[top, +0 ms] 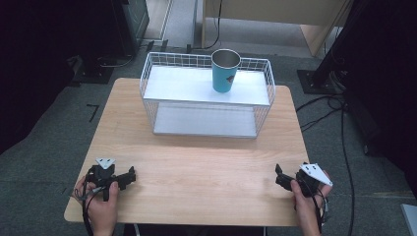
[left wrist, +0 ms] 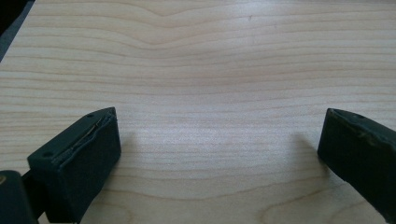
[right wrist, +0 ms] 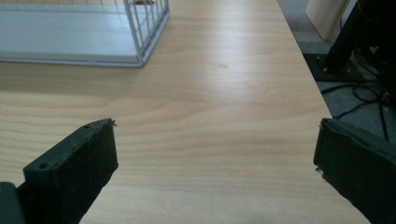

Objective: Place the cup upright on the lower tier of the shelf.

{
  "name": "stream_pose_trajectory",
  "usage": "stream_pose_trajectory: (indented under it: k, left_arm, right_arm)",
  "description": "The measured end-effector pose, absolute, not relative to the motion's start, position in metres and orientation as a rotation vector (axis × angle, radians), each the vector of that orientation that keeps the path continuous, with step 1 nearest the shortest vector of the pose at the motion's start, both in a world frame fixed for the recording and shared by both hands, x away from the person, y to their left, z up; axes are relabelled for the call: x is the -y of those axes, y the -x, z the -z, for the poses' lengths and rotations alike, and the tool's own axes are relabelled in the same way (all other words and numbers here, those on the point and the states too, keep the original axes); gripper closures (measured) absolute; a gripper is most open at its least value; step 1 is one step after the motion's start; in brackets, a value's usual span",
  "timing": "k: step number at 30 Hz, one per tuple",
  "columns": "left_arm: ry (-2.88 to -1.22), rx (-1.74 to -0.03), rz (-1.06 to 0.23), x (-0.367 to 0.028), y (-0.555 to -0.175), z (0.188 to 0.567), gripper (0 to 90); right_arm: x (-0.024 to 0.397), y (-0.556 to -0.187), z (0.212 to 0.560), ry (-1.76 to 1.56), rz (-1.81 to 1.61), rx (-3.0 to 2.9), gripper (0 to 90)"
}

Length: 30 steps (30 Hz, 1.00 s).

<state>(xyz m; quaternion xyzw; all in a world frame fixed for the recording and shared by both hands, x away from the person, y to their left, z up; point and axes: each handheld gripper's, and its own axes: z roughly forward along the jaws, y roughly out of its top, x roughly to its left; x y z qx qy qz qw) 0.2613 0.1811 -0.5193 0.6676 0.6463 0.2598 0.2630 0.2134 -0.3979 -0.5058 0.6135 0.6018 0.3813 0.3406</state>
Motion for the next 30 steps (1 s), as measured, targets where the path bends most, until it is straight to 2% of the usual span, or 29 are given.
stream_pose_trajectory:
  k: [14, 24, 30]
  left_arm:
    - [-1.805, -1.748, -0.703, -0.181, -0.261, 0.519, 0.0]
    - [-1.805, -1.748, -0.703, -0.181, -0.261, 0.519, 0.0]
    - [-1.804, -1.748, -0.703, -0.181, -0.261, 0.519, 0.0]
  right_arm:
    - [0.431, -0.197, 0.521, -1.683, -0.898, -1.614, 0.0]
    - [0.427, -0.197, 0.526, -1.679, -0.751, -1.813, 0.0]
    - [0.427, -0.195, 0.527, -1.706, -0.795, -1.848, 0.0]
